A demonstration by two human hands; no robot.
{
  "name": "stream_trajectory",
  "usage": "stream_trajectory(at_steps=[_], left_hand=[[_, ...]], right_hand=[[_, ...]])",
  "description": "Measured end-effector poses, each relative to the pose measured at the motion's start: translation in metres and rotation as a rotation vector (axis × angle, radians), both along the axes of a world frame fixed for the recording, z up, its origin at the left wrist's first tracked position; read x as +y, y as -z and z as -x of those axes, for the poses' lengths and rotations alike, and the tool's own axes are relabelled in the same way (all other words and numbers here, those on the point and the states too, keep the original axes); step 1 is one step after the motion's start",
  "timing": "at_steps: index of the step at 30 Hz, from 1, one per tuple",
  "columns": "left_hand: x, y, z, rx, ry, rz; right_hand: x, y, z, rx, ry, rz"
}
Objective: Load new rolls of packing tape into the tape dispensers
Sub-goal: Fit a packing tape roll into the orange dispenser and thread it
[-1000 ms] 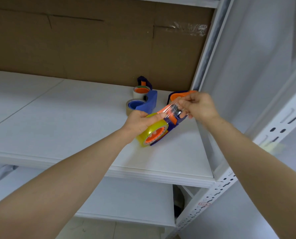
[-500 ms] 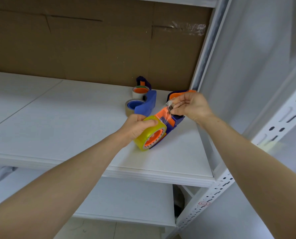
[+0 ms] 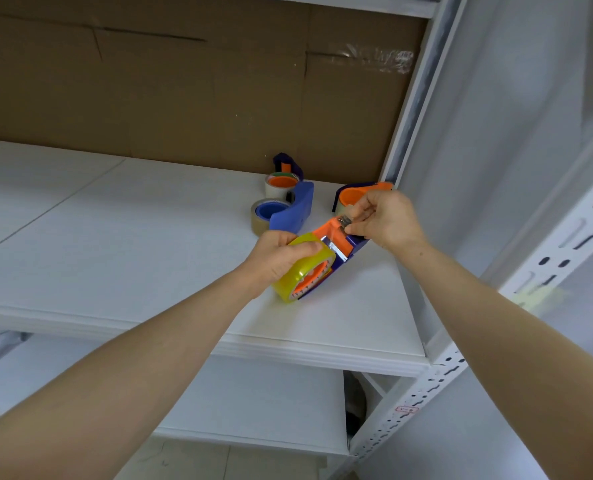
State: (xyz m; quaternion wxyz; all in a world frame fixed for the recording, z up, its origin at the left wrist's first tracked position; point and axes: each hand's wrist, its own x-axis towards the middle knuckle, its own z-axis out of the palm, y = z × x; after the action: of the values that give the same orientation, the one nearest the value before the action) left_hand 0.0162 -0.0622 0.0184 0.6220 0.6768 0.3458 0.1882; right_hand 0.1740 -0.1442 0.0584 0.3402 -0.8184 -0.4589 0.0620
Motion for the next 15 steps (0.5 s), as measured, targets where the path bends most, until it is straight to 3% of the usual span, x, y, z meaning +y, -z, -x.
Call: stream_trajectory(at_steps=[6,15], left_hand=[[-0.002,0.000,-0.001,-0.020,-0.018,-0.007],[-0.001,0.001,-0.002,-0.038,-0.060,0.026]], right_hand=[[0.002,-0.001,-0.003,-0.074,0.057,0.144],[0.013,-0.007,-0.021,0.209,0.131,0.326]])
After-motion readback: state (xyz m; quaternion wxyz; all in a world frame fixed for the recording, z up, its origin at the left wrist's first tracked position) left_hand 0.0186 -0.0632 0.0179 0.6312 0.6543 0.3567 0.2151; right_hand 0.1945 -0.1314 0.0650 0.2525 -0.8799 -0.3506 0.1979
